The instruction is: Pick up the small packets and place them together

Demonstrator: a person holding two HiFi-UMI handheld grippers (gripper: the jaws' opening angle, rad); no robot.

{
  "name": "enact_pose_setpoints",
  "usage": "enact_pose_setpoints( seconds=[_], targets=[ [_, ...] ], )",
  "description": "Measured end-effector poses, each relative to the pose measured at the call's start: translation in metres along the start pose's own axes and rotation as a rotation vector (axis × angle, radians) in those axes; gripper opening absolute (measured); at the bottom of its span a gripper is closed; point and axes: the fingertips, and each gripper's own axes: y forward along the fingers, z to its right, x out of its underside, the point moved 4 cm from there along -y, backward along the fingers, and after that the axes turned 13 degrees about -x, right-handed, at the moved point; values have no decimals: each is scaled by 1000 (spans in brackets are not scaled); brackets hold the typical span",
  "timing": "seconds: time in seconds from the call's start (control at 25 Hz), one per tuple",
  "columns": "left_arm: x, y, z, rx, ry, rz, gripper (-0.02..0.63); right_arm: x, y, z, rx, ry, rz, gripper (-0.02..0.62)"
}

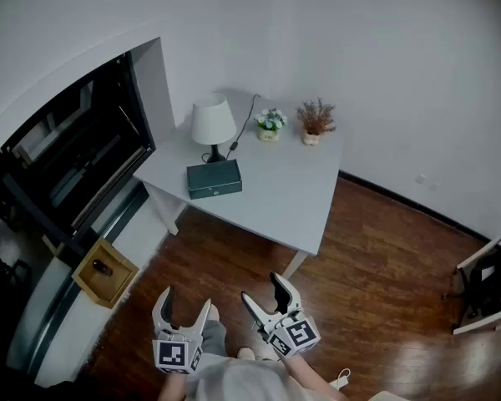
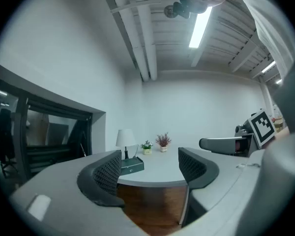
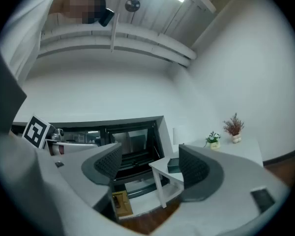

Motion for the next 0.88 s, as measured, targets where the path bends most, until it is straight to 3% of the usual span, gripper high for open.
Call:
enact_pose_setpoints(
  seconds=[0.32,0.56,0.88],
  targets=[
    [9,83,-31,47,-44,-1,345,5,58,50,54,-12,-29,357],
    [0,148,-67,78,42,41,346,7,127,75,46,-31,-65,357],
    [-2,223,-128,78,-22,28,345,6,218,120,73,-31,-89,357]
  ],
)
